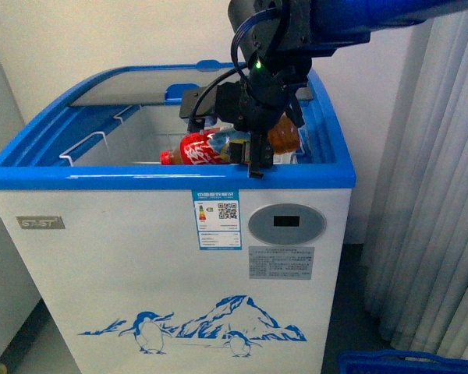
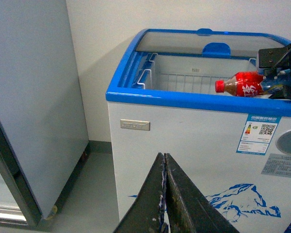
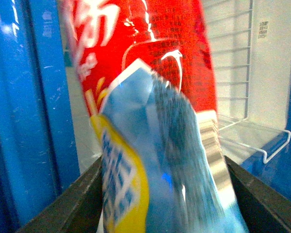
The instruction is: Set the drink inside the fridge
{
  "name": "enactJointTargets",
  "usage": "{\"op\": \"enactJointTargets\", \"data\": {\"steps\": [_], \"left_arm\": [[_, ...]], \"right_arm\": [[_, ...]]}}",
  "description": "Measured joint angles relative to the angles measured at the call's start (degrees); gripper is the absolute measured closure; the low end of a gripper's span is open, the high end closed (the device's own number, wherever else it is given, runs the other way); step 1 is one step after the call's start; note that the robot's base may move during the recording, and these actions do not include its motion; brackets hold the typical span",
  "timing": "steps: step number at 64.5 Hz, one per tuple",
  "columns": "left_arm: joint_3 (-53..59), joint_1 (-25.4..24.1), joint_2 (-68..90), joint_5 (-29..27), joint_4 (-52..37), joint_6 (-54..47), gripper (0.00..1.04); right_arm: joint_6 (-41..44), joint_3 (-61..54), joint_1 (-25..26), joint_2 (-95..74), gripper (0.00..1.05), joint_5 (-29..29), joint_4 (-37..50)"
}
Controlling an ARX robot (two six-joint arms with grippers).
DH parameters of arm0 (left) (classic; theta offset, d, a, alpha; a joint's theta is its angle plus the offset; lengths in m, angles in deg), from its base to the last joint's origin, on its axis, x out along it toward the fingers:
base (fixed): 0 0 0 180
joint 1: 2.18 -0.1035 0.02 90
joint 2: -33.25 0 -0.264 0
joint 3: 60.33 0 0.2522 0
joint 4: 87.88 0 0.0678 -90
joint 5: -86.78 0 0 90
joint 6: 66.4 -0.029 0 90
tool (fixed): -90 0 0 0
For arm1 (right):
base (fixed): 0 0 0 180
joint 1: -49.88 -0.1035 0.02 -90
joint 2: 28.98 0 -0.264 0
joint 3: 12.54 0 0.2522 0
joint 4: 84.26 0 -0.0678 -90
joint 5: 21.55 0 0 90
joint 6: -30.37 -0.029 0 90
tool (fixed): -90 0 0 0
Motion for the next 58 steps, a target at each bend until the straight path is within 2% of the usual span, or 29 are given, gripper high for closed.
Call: {"op": "enactJointTargets", "data": {"steps": [4, 12, 22, 35, 44, 47, 53, 58], "left_arm": [[0.0, 0.0, -4.7, 0.0, 6.6, 0.0, 1.02], [0.0, 0.0, -8.2, 0.0, 8.5, -0.1, 1.02], [0.0, 0.0, -8.4, 0.0, 8.5, -0.1, 1.02], [0.0, 0.0, -8.4, 0.0, 8.5, -0.1, 1.02], [0.0, 0.0, -8.4, 0.0, 8.5, -0.1, 1.02], [0.0, 0.0, -8.4, 0.0, 8.5, -0.1, 1.02], [0.0, 0.0, -8.4, 0.0, 8.5, -0.1, 1.02], [0.0, 0.0, -8.4, 0.0, 8.5, -0.1, 1.02]], "right_arm": [[-0.8, -4.4, 0.0, 3.0, 0.25, -0.9, 2.1], [-4.4, -14.0, 0.7, 10.0, 0.06, -2.8, 6.9], [-12.3, -29.6, 2.6, 22.5, 0.08, -6.6, 13.9], [-33.8, -51.6, 9.4, 45.0, 0.08, -4.7, 18.4], [-52.1, -64.9, 18.7, 61.0, 0.08, -4.5, 12.7], [-59.6, -71.6, 23.4, 69.4, 0.08, -7.6, 8.7], [-66.9, -79.5, 27.9, 83.1, 0.09, -12.6, 3.3], [-67.2, -90.5, 28.3, 93.1, 0.21, -12.3, 22.3]]}}
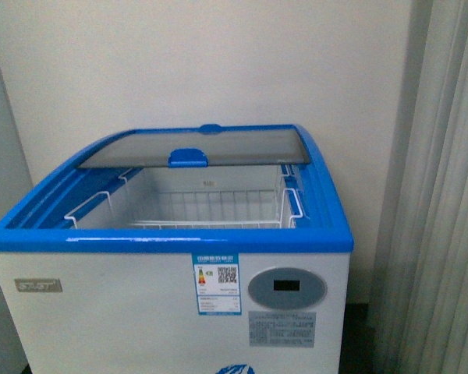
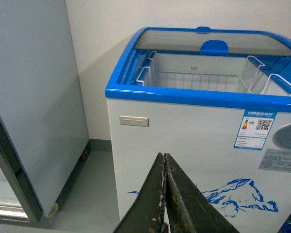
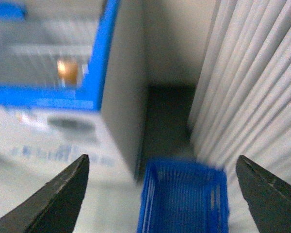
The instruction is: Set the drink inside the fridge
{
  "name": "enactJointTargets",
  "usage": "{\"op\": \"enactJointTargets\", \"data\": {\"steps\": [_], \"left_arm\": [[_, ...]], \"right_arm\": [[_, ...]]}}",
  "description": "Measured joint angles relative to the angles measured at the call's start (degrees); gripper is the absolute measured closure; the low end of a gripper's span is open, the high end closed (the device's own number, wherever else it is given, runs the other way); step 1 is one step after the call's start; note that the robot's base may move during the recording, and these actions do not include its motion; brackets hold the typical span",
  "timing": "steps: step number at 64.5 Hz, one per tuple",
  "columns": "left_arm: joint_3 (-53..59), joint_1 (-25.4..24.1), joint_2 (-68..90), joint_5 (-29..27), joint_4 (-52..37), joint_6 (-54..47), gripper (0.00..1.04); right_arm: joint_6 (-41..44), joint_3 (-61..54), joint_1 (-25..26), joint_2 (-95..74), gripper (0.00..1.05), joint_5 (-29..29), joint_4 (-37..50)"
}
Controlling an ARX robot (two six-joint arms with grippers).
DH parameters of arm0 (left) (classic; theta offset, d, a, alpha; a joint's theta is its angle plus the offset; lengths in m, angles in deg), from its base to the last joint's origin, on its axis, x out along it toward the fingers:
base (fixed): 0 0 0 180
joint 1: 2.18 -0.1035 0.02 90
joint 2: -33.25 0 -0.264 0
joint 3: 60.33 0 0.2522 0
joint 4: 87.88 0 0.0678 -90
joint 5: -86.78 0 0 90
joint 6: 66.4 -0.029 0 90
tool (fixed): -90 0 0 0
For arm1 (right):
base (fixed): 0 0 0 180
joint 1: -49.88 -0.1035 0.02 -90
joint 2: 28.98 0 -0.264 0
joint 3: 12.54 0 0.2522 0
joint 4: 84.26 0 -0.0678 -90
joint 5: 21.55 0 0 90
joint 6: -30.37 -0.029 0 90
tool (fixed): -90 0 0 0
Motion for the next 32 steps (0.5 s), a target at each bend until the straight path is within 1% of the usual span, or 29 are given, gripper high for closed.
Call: {"op": "enactJointTargets", "data": {"steps": [4, 8, 10, 12, 19, 23, 24, 32], "left_arm": [[0.0, 0.0, 0.0, 0.0, 0.0, 0.0, 1.02], [0.0, 0.0, 0.0, 0.0, 0.0, 0.0, 1.02], [0.0, 0.0, 0.0, 0.0, 0.0, 0.0, 1.02], [0.0, 0.0, 0.0, 0.0, 0.0, 0.0, 1.02], [0.0, 0.0, 0.0, 0.0, 0.0, 0.0, 1.02], [0.0, 0.0, 0.0, 0.1, 0.0, 0.0, 1.02], [0.0, 0.0, 0.0, 0.0, 0.0, 0.0, 1.02], [0.0, 0.0, 0.0, 0.0, 0.0, 0.0, 1.02]], "right_arm": [[-0.2, -7.4, -0.4, 4.7, 0.31, 0.1, 13.0], [-0.2, -13.8, -0.9, 8.3, 0.42, 0.8, 21.2], [-0.2, -16.1, -1.2, 9.6, 0.47, 1.0, 23.7], [-0.2, -17.6, -1.4, 10.2, 0.50, 1.3, 24.9], [-0.2, -25.0, -2.4, 12.7, 0.70, 2.2, 27.8], [-0.2, -27.6, -4.3, 13.2, 0.78, 5.6, 28.5], [-0.3, -28.7, -5.1, 13.6, 0.82, 6.2, 28.8], [-0.3, -33.2, -6.9, 17.1, 1.03, 6.4, 30.3]]}}
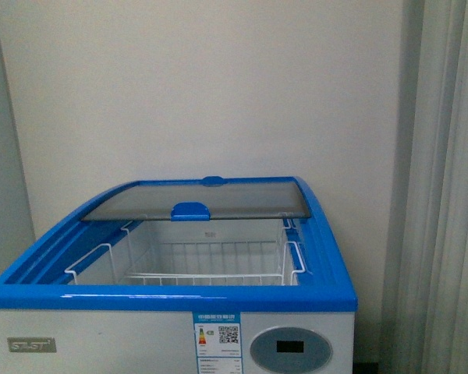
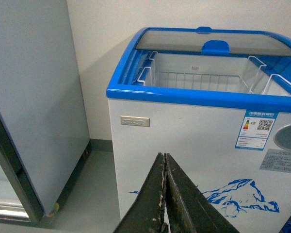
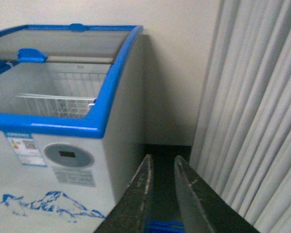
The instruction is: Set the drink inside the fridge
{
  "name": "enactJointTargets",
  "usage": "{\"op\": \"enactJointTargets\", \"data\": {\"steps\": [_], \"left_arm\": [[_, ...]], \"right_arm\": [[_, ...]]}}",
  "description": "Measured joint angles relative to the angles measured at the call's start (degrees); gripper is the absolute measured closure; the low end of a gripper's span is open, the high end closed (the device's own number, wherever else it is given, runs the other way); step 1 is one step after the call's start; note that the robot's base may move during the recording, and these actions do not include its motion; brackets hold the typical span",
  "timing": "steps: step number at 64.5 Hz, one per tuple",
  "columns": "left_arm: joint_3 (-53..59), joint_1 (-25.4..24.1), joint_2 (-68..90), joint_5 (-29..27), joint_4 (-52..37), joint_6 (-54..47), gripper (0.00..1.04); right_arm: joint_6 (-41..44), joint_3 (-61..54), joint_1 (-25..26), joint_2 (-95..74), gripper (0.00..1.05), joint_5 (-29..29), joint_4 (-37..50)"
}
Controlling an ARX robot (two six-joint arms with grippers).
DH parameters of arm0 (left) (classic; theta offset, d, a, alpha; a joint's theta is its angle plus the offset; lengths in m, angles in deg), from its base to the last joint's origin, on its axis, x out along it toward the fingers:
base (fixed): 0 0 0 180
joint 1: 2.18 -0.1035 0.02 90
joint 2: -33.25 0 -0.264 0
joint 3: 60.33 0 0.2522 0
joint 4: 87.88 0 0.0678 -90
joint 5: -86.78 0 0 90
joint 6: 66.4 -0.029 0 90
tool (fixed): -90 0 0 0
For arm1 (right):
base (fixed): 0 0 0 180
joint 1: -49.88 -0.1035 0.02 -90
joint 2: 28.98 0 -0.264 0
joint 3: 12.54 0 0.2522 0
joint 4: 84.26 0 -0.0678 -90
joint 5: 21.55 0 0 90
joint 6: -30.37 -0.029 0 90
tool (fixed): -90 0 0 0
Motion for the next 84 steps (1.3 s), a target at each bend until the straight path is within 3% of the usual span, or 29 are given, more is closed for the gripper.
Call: {"op": "enactJointTargets", "data": {"steps": [35, 84], "left_arm": [[0.0, 0.0, 0.0, 0.0, 0.0, 0.0, 1.02], [0.0, 0.0, 0.0, 0.0, 0.0, 0.0, 1.02]], "right_arm": [[-0.2, -11.4, 0.0, 12.4, 1.02, 0.3, -0.5], [-0.2, -16.1, 0.0, 25.9, 1.02, 0.3, -8.1]]}}
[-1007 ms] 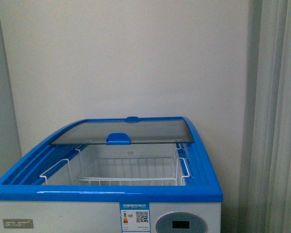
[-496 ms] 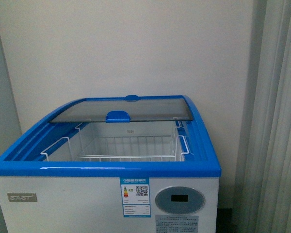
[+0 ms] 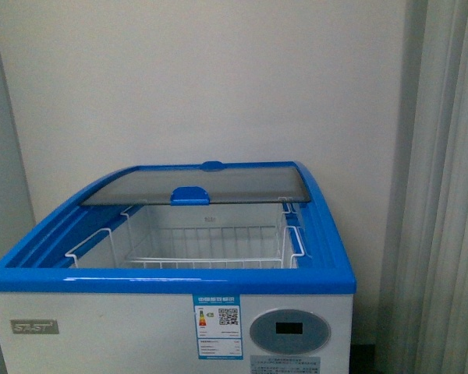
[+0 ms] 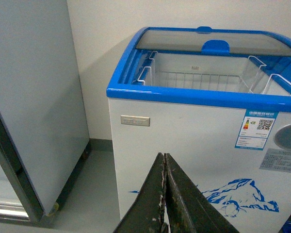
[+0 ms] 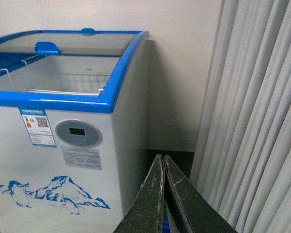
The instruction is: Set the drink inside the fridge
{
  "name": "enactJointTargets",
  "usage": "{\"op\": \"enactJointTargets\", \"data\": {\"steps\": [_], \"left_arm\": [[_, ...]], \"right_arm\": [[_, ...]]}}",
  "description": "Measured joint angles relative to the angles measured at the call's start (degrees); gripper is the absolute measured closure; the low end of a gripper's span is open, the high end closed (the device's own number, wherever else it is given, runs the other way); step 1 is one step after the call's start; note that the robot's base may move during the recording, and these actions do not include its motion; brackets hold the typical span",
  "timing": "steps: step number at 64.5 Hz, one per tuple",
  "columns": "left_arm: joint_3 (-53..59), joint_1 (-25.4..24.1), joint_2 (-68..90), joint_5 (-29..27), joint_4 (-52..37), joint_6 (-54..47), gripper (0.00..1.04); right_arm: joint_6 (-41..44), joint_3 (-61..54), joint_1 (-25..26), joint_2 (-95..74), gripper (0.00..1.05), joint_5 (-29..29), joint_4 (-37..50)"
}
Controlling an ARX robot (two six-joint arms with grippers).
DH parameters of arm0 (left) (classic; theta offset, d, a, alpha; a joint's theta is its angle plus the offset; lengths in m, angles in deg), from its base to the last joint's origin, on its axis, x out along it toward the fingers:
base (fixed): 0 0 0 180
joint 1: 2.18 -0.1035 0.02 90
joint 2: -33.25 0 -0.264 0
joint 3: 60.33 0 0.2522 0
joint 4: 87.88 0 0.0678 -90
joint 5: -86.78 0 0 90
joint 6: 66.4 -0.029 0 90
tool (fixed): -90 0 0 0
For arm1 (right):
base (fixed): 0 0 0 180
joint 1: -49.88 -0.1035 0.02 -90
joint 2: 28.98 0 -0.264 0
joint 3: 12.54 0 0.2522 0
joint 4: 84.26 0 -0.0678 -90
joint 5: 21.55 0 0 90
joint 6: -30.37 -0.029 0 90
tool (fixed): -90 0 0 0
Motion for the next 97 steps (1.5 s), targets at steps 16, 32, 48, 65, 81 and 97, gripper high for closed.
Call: {"op": "enactJointTargets", "data": {"steps": [16, 32, 48, 65, 81, 97], "left_arm": [[0.0, 0.0, 0.0, 0.0, 0.0, 0.0, 1.02], [0.0, 0.0, 0.0, 0.0, 0.0, 0.0, 1.02], [0.0, 0.0, 0.0, 0.0, 0.0, 0.0, 1.01], [0.0, 0.0, 0.0, 0.0, 0.0, 0.0, 0.55], [0.0, 0.0, 0.0, 0.0, 0.0, 0.0, 0.14], [0.0, 0.0, 0.0, 0.0, 0.0, 0.0, 0.08]], "right_arm": [[0.0, 0.0, 0.0, 10.3, 1.02, 0.0, -10.7], [0.0, 0.0, 0.0, 10.8, 1.02, 0.2, -11.0], [0.0, 0.0, 0.0, 10.8, 1.01, 0.1, -11.0], [0.0, 0.0, 0.0, 10.8, 0.56, 0.1, -11.0], [0.0, 0.0, 0.0, 10.8, 0.17, 0.1, -11.0], [-0.1, 0.0, 0.0, 10.8, 0.08, 0.1, -11.0]]}}
